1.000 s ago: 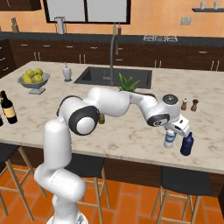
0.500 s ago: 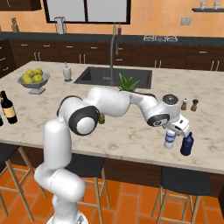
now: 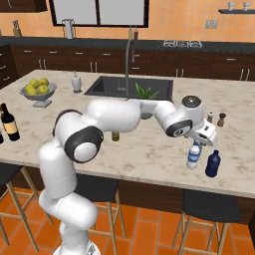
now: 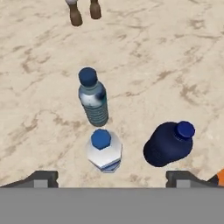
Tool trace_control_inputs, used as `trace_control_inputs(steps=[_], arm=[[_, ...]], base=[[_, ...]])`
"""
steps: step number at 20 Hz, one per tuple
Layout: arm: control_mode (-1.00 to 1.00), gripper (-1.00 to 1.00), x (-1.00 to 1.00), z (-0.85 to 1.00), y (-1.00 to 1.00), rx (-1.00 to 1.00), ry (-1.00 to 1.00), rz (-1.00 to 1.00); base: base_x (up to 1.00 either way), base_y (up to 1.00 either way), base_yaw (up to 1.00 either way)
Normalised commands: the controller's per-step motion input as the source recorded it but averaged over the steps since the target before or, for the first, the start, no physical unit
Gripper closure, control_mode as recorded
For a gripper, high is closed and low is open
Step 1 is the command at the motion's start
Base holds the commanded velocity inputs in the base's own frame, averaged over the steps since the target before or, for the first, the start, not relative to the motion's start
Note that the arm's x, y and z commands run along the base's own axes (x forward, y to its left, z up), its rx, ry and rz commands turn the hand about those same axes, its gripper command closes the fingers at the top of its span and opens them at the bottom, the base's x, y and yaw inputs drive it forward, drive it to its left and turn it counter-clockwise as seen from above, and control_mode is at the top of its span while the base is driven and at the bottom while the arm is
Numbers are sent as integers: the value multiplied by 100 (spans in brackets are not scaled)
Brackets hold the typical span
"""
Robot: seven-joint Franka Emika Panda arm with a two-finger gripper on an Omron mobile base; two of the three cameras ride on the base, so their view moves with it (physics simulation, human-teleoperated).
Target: Move the plastic bottles in the middle to the plastics group, and the glass bottles in the middle to the glass group.
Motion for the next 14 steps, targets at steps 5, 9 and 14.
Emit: trace_control_inputs(steps=[5, 9, 14], arm=[[-100, -100, -14, 63, 95, -21, -7, 8], [-100, -100, -6, 17, 100, -15, 0, 32], [-100, -100, -2, 0, 100, -4, 0, 55]], base=[[0, 0, 0], [0, 0, 0], [0, 0, 0]])
